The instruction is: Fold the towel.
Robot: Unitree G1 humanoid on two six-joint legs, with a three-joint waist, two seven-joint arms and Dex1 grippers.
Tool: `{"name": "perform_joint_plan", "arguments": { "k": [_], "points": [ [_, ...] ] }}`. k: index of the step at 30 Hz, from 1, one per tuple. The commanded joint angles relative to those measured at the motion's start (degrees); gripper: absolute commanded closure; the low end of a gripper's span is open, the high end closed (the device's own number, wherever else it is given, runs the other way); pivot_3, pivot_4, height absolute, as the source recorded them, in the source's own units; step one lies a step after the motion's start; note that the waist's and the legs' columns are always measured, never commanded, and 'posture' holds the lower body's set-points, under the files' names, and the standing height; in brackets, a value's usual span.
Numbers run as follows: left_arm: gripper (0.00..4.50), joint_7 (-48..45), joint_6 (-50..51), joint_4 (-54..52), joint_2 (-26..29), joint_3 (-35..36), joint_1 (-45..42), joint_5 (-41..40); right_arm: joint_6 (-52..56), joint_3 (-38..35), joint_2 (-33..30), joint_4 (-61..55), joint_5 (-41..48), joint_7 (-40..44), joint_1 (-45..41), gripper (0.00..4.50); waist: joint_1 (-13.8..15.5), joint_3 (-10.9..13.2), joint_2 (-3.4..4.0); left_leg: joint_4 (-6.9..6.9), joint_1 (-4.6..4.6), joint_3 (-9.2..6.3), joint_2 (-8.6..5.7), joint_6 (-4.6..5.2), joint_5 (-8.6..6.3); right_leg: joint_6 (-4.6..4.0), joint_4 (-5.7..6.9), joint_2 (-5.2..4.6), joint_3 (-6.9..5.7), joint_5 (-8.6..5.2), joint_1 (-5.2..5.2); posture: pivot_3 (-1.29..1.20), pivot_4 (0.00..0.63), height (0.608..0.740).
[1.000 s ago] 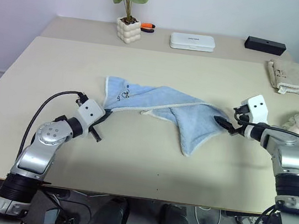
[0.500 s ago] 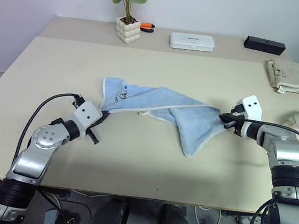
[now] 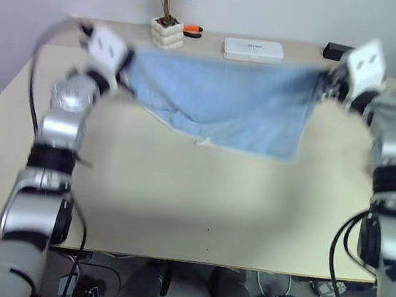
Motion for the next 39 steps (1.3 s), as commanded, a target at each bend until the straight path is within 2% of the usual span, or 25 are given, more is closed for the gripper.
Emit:
{"name": "perform_joint_plan", "arguments": {
  "k": [1,4,7,11,15,19,21,23,27,31,36,39],
  "points": [
    [4.5,1.9,-5.97,6.99,3.48,3.97,-6.21,-0.97,-5.43,-2.01,-2.51,1.16,-0.19,-0.31,-5.05,4.47,-0.53,0.0,0.0,0.01,0.0,0.04,-0.02,0.06,-0.08,0.06,0.0,-0.02,-0.01,0.02,0.02,0.0,0.15,0.74],
    [4.5,-6.1,-4.89,1.71,6.85,5.42,-2.4,-4.78,-4.32,-2.5,-3.35,-7.02,3.33,6.58,-2.44,4.47,-1.7,-0.01,0.03,0.04,0.0,0.22,-0.05,0.31,-0.29,0.14,-0.08,-0.1,-0.01,0.06,-0.01,0.0,0.15,0.74],
    [4.5,-13.17,-2.85,-7.07,9.35,6.22,7.21,-8.33,-0.61,-2.79,-3.87,-17.21,6.8,11.77,5.07,4.47,-2.29,-0.03,0.06,0.08,0.0,0.23,-0.04,0.34,-0.34,0.16,-0.06,-0.08,-0.01,0.07,-0.05,0.0,0.15,0.74],
    [4.5,-22.02,9.39,-27.48,13.34,10.71,29.52,-17.77,8.0,-3.1,-6.92,-36.19,14.44,22.03,24.08,4.47,-2.31,-0.02,0.08,0.23,0.01,0.23,0.0,0.31,-0.32,0.15,0.08,-0.02,0.03,0.08,-0.12,0.0,0.15,0.74],
    [4.5,-26.19,20.26,-44.34,17.34,14.89,49.85,-23.01,17.14,-4.93,-12.46,-49.56,19.14,28.07,40.85,4.47,-1.6,0.1,0.26,0.22,-0.04,0.28,0.0,0.32,-0.33,0.14,0.06,-0.02,0.15,0.08,-0.19,0.0,0.15,0.74],
    [4.5,-28.52,26.15,-53.31,19.06,18.84,62.63,-25.51,22.65,-7.94,-16.41,-57.65,24.05,32.2,51.75,4.47,-0.11,0.1,0.31,0.23,0.13,0.34,0.02,0.6,-0.51,0.1,0.06,0.0,0.24,0.09,-0.05,0.0,0.15,0.74],
    [4.5,-32.51,30.2,-57.35,20.17,22.52,71.78,-27.56,25.48,-10.93,-20.05,-61.45,26.92,37.12,59.64,4.47,0.42,0.1,0.32,0.24,0.37,0.33,0.07,0.58,-0.5,0.06,0.06,0.05,0.22,0.1,0.23,0.0,0.15,0.74],
    [4.5,-34.89,32.58,-59.5,20.81,25.09,77.08,-29.15,26.6,-12.93,-22.15,-63.37,28.43,39.47,63.89,4.47,0.87,0.09,0.32,0.18,0.58,0.39,0.11,0.65,-0.56,0.06,-0.01,0.04,0.21,0.06,0.44,0.0,0.15,0.74],
    [4.5,-33.81,33.18,-58.06,21.17,25.22,75.77,-28.88,25.73,-12.98,-21.72,-61.45,27.74,36.86,61.02,4.47,1.51,0.11,0.32,0.22,0.97,0.66,0.2,0.74,-0.64,-0.08,-0.06,-0.01,0.27,-0.07,0.81,0.0,0.15,0.74],
    [4.5,-29.92,29.55,-51.57,19.78,20.73,66.86,-24.54,19.95,-7.91,-18.1,-52.43,20.02,30.02,51.37,4.47,1.45,0.1,0.31,0.23,1.05,0.81,0.28,0.68,-0.67,-0.09,-0.1,-0.01,0.26,-0.07,0.92,0.0,0.15,0.74],
    [4.5,-26.79,24.45,-39.24,16.36,11.82,53.49,-18.3,14.31,-0.71,-13.22,-41.27,13.14,27.42,41.74,4.47,1.28,0.1,0.31,0.1,1.02,0.85,0.26,0.69,-0.7,0.11,-0.12,-0.02,0.27,0.06,0.77,0.0,0.15,0.74],
    [4.5,-27.11,21.88,-33.97,15.0,9.09,49.58,-16.43,12.06,1.42,-11.11,-36.9,11.02,27.01,38.66,4.47,1.02,0.11,0.31,0.1,0.98,0.94,0.26,0.44,-0.56,0.11,-0.13,-0.02,0.27,0.06,0.67,0.0,0.15,0.74]
  ]
}}
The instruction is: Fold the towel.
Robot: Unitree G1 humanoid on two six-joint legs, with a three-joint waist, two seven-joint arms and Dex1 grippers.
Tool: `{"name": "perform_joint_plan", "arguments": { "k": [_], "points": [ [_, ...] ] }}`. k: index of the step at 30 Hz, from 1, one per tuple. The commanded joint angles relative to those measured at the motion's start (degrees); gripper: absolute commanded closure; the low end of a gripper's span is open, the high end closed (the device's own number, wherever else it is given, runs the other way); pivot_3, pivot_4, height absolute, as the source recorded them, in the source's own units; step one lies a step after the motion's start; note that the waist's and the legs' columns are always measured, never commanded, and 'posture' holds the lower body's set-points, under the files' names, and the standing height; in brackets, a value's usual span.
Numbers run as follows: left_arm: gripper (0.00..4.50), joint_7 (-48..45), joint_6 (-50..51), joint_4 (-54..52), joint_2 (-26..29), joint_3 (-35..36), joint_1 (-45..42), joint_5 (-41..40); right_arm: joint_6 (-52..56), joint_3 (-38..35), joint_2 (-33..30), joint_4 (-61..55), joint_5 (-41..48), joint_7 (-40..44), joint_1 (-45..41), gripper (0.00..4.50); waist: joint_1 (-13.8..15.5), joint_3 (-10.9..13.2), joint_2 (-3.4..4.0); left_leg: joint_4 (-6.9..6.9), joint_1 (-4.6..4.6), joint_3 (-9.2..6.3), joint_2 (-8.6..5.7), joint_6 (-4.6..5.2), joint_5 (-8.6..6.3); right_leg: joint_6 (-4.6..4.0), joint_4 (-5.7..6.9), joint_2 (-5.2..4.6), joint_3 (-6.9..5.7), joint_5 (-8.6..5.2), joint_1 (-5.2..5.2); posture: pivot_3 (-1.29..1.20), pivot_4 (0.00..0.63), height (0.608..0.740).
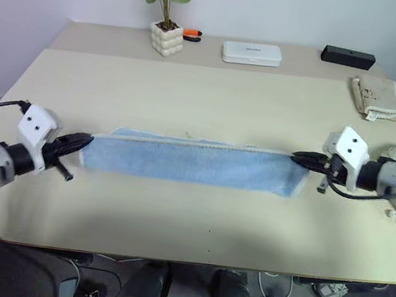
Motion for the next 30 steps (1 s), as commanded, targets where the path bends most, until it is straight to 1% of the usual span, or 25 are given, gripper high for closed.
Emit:
{"name": "perform_joint_plan", "arguments": {
  "k": [1,5,11,12,14,15,16,17,18,21,22,23,25,28,30],
  "points": [
    [4.5,0.34,-4.17,5.32,-0.46,-2.0,-3.16,3.06,-3.27,0.75,1.22,3.83,-2.43,-0.84,-2.99,4.47,-0.19,0.0,-0.01,0.0,-0.03,0.02,0.0,0.0,0.0,0.0,-0.02,0.0,0.0,0.0,-0.03,0.0,0.15,0.74],
    [4.5,-0.01,-7.7,10.78,-1.96,-5.51,-7.35,5.58,-5.12,1.98,3.25,7.12,-4.11,-1.39,-4.45,4.47,-0.13,0.01,-0.02,0.03,-0.02,0.05,0.01,0.01,-0.01,0.01,-0.01,-0.01,0.01,0.01,-0.03,0.0,0.15,0.74],
    [4.5,1.0,-8.95,13.69,-3.43,-5.31,-8.81,6.16,-5.98,1.12,5.14,7.94,-5.2,-4.37,-4.56,4.47,-0.2,0.01,-0.01,0.03,-0.02,0.05,0.0,0.01,-0.01,0.02,0.03,-0.01,0.02,0.01,-0.04,0.0,0.15,0.74],
    [4.23,1.58,-9.17,14.21,-3.71,-5.25,-9.05,6.47,-6.1,1.12,5.26,8.16,-5.47,-4.89,-4.42,4.49,-0.19,0.01,-0.01,0.03,-0.02,0.05,0.01,0.02,-0.01,0.01,0.03,0.0,0.03,0.01,-0.04,0.0,0.15,0.74],
    [3.56,3.24,-9.31,15.45,-4.28,-5.16,-9.58,7.21,-5.37,0.92,5.55,8.01,-5.65,-6.18,-3.97,3.88,-0.17,0.01,-0.02,0.03,-0.01,0.05,0.0,0.02,-0.01,0.01,0.04,-0.01,0.03,0.01,-0.04,0.0,0.15,0.74],
    [3.18,3.69,-9.3,15.67,-4.46,-5.04,-9.64,7.28,-4.66,0.63,5.71,7.52,-5.2,-6.38,-3.73,3.61,-0.16,0.01,-0.02,0.04,-0.01,0.04,0.0,0.02,-0.01,0.02,0.05,0.0,0.03,0.01,-0.04,0.0,0.15,0.74],
    [2.72,4.42,-9.93,15.9,-4.68,-4.75,-9.69,7.49,-4.19,0.26,5.8,6.9,-4.82,-6.69,-3.53,3.21,-0.15,0.01,-0.02,0.04,-0.01,0.04,0.0,0.02,-0.01,0.02,0.05,0.0,0.03,0.01,-0.04,0.0,0.15,0.74],
    [2.18,5.39,-10.28,16.32,-4.9,-4.37,-9.9,7.68,-3.95,-0.08,5.82,6.4,-4.68,-7.16,-3.36,2.63,-0.15,0.0,-0.02,0.04,-0.01,0.04,0.0,0.02,-0.01,0.02,0.05,0.0,0.03,0.01,-0.04,0.0,0.15,0.74],
    [1.73,6.96,-11.06,17.11,-5.16,-3.92,-10.27,8.26,-3.87,-0.45,5.76,5.92,-4.91,-8.05,-3.15,2.19,-0.13,0.01,-0.01,0.04,-0.01,0.04,0.0,0.02,-0.01,0.02,0.05,0.0,0.03,0.01,-0.04,0.0,0.15,0.74],
    [0.21,12.32,-12.13,19.51,-6.01,-2.9,-11.58,9.81,-3.7,-1.26,5.19,4.18,-5.91,-10.38,-2.14,0.68,0.05,0.0,-0.02,0.05,-0.01,0.03,0.0,0.02,-0.01,0.02,0.06,0.0,0.03,0.01,-0.04,0.0,0.15,0.74],
    [0.0,12.81,-11.96,19.59,-6.34,-2.5,-11.64,9.3,-3.43,-1.71,4.94,3.23,-5.99,-10.91,-1.57,0.13,0.07,0.0,-0.02,0.05,-0.01,0.03,0.0,0.02,-0.01,0.02,0.06,0.0,0.03,0.01,-0.04,0.0,0.15,0.74],
    [0.0,13.0,-11.69,18.71,-6.7,-1.91,-11.22,8.47,-2.94,-2.57,4.61,1.77,-5.77,-11.43,-0.68,0.04,0.07,0.0,-0.02,0.05,-0.01,0.03,0.0,0.02,-0.01,0.02,0.07,0.0,0.03,0.01,-0.04,0.0,0.15,0.74],
    [0.0,13.22,-10.61,16.12,-7.43,-0.31,-10.09,6.43,-0.97,-4.87,4.0,-1.53,-4.66,-12.32,1.24,0.04,0.14,0.0,-0.02,0.05,-0.02,0.03,0.0,0.02,-0.01,0.02,0.06,0.0,0.03,0.01,-0.04,0.0,0.15,0.74],
    [0.0,13.61,-8.73,9.95,-8.49,2.94,-7.71,2.75,9.7,-11.93,3.69,-10.17,3.25,-11.19,6.29,0.04,0.23,0.0,-0.02,0.06,-0.05,0.03,0.0,0.02,-0.01,0.02,0.04,-0.01,0.05,0.01,-0.05,0.0,0.15,0.74],
    [0.0,13.3,-7.56,5.78,-8.96,3.71,-6.24,1.0,16.54,-16.02,4.42,-15.41,8.62,-11.34,9.14,0.04,0.22,0.0,-0.02,0.06,-0.04,0.02,0.0,0.05,-0.03,0.02,0.04,0.0,0.07,0.01,-0.04,0.0,0.15,0.74]
  ]
}}
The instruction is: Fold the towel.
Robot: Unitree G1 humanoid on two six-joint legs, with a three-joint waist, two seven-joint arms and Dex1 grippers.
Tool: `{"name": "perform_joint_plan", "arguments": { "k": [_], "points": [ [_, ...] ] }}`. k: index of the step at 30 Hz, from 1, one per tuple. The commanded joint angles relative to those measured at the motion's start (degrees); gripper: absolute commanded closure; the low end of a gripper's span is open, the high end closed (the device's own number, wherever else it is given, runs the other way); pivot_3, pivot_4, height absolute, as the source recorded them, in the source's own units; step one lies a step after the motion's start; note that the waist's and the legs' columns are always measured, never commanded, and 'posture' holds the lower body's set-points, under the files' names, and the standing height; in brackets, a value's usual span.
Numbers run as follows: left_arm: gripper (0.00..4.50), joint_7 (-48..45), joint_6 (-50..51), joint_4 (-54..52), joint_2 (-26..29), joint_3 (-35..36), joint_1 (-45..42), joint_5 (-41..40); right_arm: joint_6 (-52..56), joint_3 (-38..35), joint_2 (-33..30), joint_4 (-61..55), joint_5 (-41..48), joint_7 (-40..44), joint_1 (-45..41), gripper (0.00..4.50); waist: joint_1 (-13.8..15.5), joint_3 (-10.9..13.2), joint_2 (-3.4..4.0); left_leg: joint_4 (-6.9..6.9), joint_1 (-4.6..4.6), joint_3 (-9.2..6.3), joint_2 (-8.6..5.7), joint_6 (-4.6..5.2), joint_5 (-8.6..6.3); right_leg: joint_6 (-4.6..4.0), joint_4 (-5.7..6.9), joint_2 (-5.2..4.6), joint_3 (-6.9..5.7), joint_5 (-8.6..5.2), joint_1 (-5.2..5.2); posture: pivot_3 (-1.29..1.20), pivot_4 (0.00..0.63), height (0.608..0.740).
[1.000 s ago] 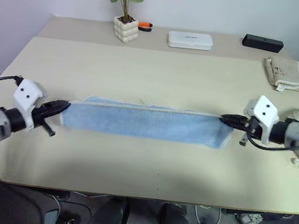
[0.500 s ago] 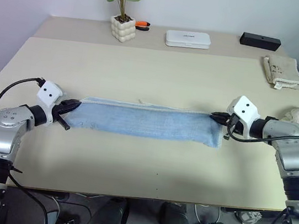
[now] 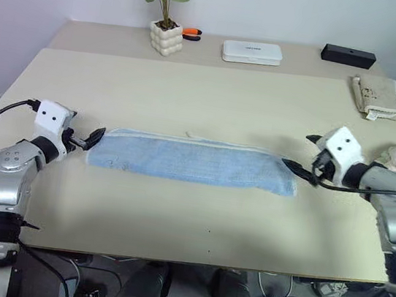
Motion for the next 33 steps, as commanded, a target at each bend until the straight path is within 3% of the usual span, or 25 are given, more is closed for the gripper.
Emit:
{"name": "perform_joint_plan", "arguments": {
  "k": [1,6,11,16,23,27,31,33],
  "points": [
    [0.0,0.04,1.54,-7.73,0.09,3.16,1.26,-3.52,9.88,-7.53,-0.56,-9.33,8.62,-0.27,2.55,0.04,0.02,0.0,0.0,0.0,0.0,-0.01,0.0,0.16,-0.09,0.0,0.01,0.0,0.0,0.0,0.01,0.0,0.15,0.74],
    [0.0,-5.79,5.2,-26.67,-2.61,-8.3,5.88,-6.69,29.07,-19.63,7.26,-28.89,32.5,-4.75,18.08,0.04,0.81,-0.05,-0.03,-0.03,0.05,-0.16,0.01,0.31,-0.19,-0.01,-0.03,0.01,0.0,-0.01,0.15,0.0,0.15,0.74],
    [0.0,-8.69,6.63,-33.21,-6.86,-20.36,4.34,-5.8,37.88,-20.85,13.87,-34.69,41.67,-15.82,27.83,0.04,1.45,-0.07,-0.06,0.05,0.14,0.15,0.0,0.34,-0.21,0.01,-0.03,0.02,0.21,0.0,0.18,0.0,0.15,0.74],
    [0.0,-11.61,10.9,-36.2,-9.62,-25.57,4.03,-9.81,43.04,-20.46,26.6,-32.11,47.67,-35.22,26.54,0.04,1.29,-0.08,0.0,-0.03,0.22,0.5,0.17,0.36,-0.22,0.01,-0.02,0.15,0.51,-0.01,0.05,0.0,0.15,0.74],
    [0.0,-11.25,11.24,-35.44,-10.73,-25.96,3.03,-9.26,41.24,-23.61,36.7,-25.18,54.93,-56.66,19.78,0.04,1.36,-0.11,-0.03,-0.01,0.22,0.62,0.16,0.4,-0.23,0.01,-0.01,0.15,0.6,0.0,0.01,0.0,0.15,0.74],
    [0.0,-10.69,11.88,-35.64,-10.89,-25.39,2.61,-9.45,37.23,-25.58,39.08,-18.77,57.01,-66.66,14.51,0.04,1.31,-0.14,-0.03,-0.02,0.25,0.62,0.17,0.4,-0.23,0.01,-0.03,0.18,0.6,0.0,0.05,0.0,0.15,0.74],
    [0.0,-9.57,12.59,-36.38,-11.25,-25.71,2.28,-9.28,33.42,-25.8,38.62,-14.74,58.18,-71.06,11.24,0.04,1.54,-0.16,-0.07,0.0,0.27,0.61,0.15,0.41,-0.23,0.01,-0.06,0.19,0.61,0.0,0.11,0.0,0.15,0.74],
    [0.0,-8.59,13.37,-37.12,-11.78,-26.07,2.25,-9.47,31.38,-25.46,38.19,-13.54,57.62,-72.03,10.2,0.54,1.54,-0.17,-0.08,0.0,0.27,0.61,0.14,0.41,-0.23,0.02,-0.07,0.19,0.61,0.01,0.12,0.0,0.15,0.74]
  ]
}}
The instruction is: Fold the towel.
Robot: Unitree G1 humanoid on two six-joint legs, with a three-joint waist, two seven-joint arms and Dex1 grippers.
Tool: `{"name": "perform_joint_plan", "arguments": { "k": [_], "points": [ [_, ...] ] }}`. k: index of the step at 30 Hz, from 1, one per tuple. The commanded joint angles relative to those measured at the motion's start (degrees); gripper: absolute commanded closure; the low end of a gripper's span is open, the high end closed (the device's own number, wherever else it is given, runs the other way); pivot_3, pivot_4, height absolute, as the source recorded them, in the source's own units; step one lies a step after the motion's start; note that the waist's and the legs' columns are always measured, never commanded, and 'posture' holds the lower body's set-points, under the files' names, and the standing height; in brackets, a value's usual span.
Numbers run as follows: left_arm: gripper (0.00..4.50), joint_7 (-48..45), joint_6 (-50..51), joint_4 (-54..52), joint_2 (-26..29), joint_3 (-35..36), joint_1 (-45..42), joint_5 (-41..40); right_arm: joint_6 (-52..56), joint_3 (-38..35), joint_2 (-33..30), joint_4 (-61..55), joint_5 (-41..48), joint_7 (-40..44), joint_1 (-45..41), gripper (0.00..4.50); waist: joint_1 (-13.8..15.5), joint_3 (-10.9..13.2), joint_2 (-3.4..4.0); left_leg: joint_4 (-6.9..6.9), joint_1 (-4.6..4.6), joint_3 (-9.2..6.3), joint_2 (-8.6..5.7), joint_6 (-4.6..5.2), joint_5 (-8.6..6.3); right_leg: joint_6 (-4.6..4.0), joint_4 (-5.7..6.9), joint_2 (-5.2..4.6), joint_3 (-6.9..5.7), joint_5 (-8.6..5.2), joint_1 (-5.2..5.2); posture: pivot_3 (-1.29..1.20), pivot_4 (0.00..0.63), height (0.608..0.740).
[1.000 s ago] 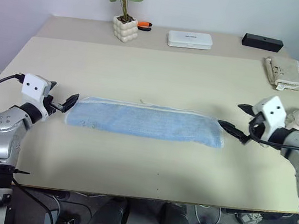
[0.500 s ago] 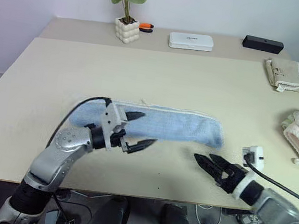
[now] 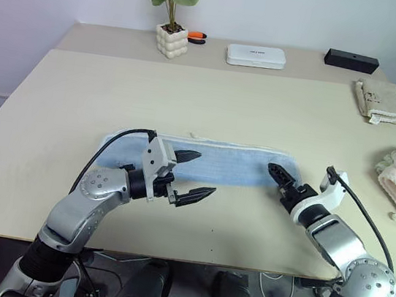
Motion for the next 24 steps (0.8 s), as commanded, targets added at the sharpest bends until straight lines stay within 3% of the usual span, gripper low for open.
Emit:
{"name": "perform_joint_plan", "arguments": {
  "k": [1,8,14,19,22,24],
  "points": [
    [0.0,1.47,0.91,-3.06,-0.9,0.25,-0.72,-0.67,-4.2,-1.82,-1.06,3.85,-1.88,-4.24,-0.06,0.85,-0.01,0.0,0.0,0.0,0.0,0.0,0.0,0.0,0.0,0.0,0.0,0.0,0.0,0.0,0.0,0.0,0.15,0.74],
    [0.0,2.54,1.77,-4.16,-1.57,-0.43,0.11,-0.42,-8.45,-1.21,-2.25,4.66,-1.81,-5.98,-0.12,4.47,-0.09,-0.02,0.0,-0.03,0.0,0.0,0.01,0.01,-0.01,0.01,0.0,0.02,0.01,0.0,-0.01,0.0,0.15,0.74],
    [0.0,2.85,1.76,-4.28,-1.65,-0.4,0.13,-0.42,-9.31,-0.9,-6.62,2.25,-1.37,-4.64,0.8,4.47,0.01,0.01,0.05,-0.04,-0.02,-0.02,-0.01,0.04,-0.02,0.01,-0.05,0.02,0.0,0.0,0.0,0.0,0.15,0.74],
    [0.0,2.62,1.67,-3.86,-1.35,-0.12,-0.3,-0.39,-4.1,0.64,-13.95,0.35,1.06,-4.34,3.29,4.47,-0.15,0.06,0.14,-0.08,-0.04,0.03,0.0,0.06,-0.03,0.02,-0.07,0.01,0.02,-0.01,-0.06,0.0,0.15,0.74],
    [0.0,2.54,1.34,-2.97,-1.68,-0.49,-1.02,-0.04,-4.04,-0.04,-14.53,1.36,4.36,-4.77,3.59,3.64,-0.28,0.06,0.14,-0.09,-0.05,0.04,0.07,0.06,-0.04,0.02,-0.11,0.04,0.02,-0.01,-0.06,0.0,0.15,0.74],
    [0.0,2.59,1.33,-2.54,-1.98,-0.65,-1.48,0.1,-4.59,-0.54,-14.77,1.9,4.99,-6.17,3.5,2.71,-0.24,0.06,0.14,-0.1,-0.07,0.05,0.13,0.06,-0.04,0.01,-0.19,0.11,0.02,0.0,-0.06,0.0,0.15,0.74]
  ]
}}
